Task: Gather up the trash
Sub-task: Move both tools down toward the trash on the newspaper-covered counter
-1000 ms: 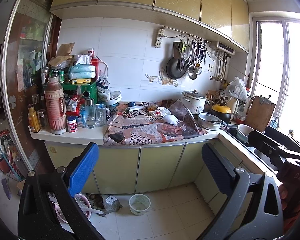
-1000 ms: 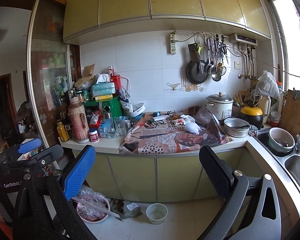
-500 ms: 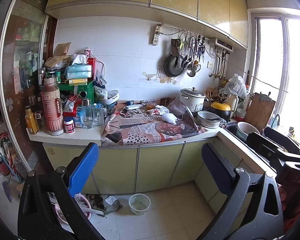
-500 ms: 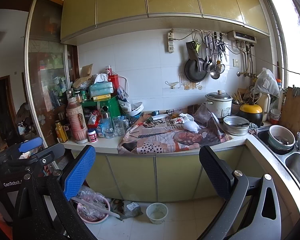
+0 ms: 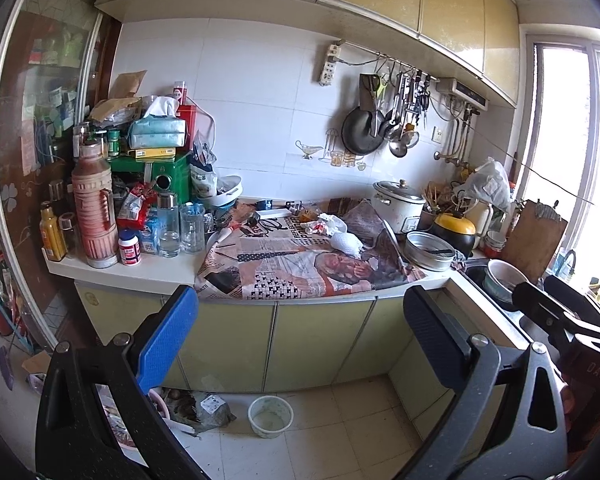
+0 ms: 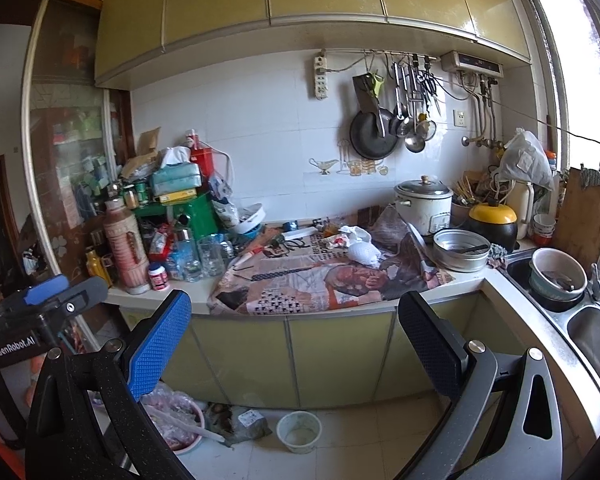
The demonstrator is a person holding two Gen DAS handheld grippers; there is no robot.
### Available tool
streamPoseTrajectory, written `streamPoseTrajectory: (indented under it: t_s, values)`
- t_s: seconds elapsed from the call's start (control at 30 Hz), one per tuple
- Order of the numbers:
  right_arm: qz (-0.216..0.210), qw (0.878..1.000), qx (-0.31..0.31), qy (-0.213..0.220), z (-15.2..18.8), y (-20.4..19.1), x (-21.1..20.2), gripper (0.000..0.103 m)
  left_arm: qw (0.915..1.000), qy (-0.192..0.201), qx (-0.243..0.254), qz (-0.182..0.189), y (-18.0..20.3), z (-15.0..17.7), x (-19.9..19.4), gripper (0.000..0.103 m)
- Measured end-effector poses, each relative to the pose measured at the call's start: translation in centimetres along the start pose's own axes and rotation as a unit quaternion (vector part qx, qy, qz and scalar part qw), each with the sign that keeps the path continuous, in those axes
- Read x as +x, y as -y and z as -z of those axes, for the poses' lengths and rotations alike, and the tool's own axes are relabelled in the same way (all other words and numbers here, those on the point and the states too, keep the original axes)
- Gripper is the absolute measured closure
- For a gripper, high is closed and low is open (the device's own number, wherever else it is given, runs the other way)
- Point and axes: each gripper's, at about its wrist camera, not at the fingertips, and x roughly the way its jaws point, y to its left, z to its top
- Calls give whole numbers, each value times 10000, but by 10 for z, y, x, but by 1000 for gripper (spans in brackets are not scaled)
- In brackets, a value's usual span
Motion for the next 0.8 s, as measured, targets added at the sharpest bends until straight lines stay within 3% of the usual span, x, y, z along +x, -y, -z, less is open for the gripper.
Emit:
streamPoseTrajectory:
  t_s: [0.4, 0.63, 0.8]
  values:
    - [597, 9979, 157, -188, -20, 8, 107, 0, 9997, -217, 34, 64, -36, -40, 150, 0]
    - [921, 9940, 439, -404, -44, 7, 175, 0, 9978, -619, 181, 124, -64, -74, 252, 0]
    - [1210, 9896, 585, -504, -52, 8, 219, 0, 9937, -1037, 349, 241, -79, -81, 325, 0]
